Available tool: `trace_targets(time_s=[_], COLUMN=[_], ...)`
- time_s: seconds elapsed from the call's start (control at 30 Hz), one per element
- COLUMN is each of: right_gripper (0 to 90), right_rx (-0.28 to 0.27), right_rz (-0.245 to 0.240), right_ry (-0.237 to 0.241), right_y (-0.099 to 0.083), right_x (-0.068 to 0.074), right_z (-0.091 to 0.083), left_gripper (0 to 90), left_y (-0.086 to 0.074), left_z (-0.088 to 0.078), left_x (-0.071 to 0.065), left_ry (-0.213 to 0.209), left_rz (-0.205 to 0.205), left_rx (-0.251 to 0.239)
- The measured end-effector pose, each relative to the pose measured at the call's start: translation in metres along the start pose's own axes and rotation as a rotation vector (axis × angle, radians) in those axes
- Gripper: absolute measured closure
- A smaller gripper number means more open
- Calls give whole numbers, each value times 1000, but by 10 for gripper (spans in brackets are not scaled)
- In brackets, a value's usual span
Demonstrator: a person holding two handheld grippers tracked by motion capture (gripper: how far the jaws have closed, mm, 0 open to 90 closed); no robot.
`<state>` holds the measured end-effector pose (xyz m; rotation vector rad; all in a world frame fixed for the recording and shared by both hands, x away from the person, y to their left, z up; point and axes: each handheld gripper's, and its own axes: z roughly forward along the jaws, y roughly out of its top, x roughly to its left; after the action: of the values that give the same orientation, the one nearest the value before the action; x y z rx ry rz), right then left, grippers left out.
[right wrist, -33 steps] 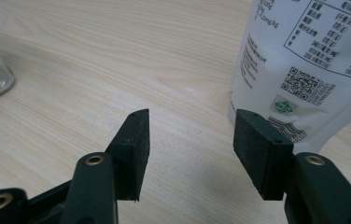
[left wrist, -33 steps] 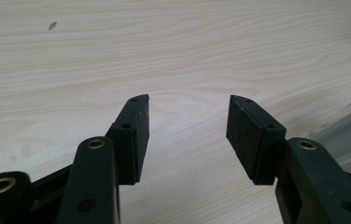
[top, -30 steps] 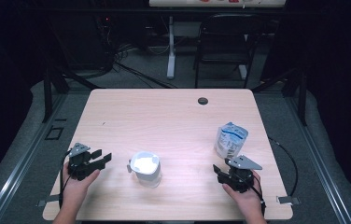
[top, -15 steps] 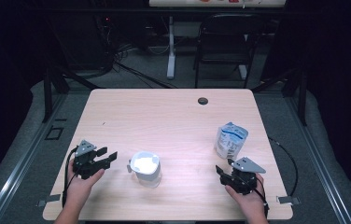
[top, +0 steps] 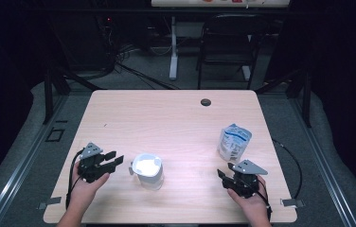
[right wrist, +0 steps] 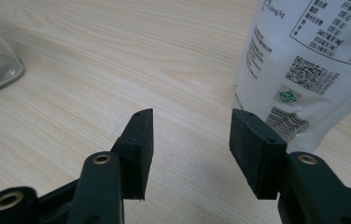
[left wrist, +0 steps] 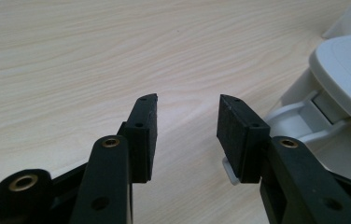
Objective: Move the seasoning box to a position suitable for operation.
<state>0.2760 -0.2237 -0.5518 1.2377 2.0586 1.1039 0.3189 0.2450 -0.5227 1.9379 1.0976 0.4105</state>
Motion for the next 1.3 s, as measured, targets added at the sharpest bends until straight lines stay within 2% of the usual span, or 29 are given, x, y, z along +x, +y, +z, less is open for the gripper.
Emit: trace_targets(time_s=[0.07,0.13,0.17,0.2,0.27,0.37,0.43,0.5,0.6,0.7,0.8,0.93,1.1,1.3], right_gripper=[501,501,501,501,500,499,498,498,497,494,494,493,492,491], right_rx=[-6,-7,-7,-5,-3,-13,-8,-9,-11,-8,-7,-7,-1,-4], right_rz=[1,-2,-2,-2,-1,4,0,-1,0,-9,-7,-9,-11,-11], right_ry=[2,2,2,1,1,1,-2,4,8,11,7,9,12,13], right_y=[0,0,0,0,0,1,1,1,2,3,3,3,3,3], right_x=[1,2,2,2,1,2,2,2,2,2,2,3,3,4], right_z=[1,1,1,1,1,1,0,1,2,2,3,3,3,4], left_gripper=[582,558,539,532,517,507,473,461,454,452,434,448,472,504], left_y=[1,3,3,4,3,3,4,3,2,-1,-2,-5,-8,-7], left_z=[-1,-3,-3,-4,-5,-7,-9,-8,-7,-1,3,11,19,23], left_x=[-2,-1,-1,-2,-6,-9,-10,-11,-13,-14,-15,-19,-22,-23], left_ry=[-15,-70,-70,-89,-109,-122,-160,-169,-177,-160,-171,-142,-117,-114], left_rz=[27,40,40,54,79,94,104,115,122,142,153,187,202,200], left_rx=[-7,6,6,24,17,9,12,15,25,46,58,85,90,91])
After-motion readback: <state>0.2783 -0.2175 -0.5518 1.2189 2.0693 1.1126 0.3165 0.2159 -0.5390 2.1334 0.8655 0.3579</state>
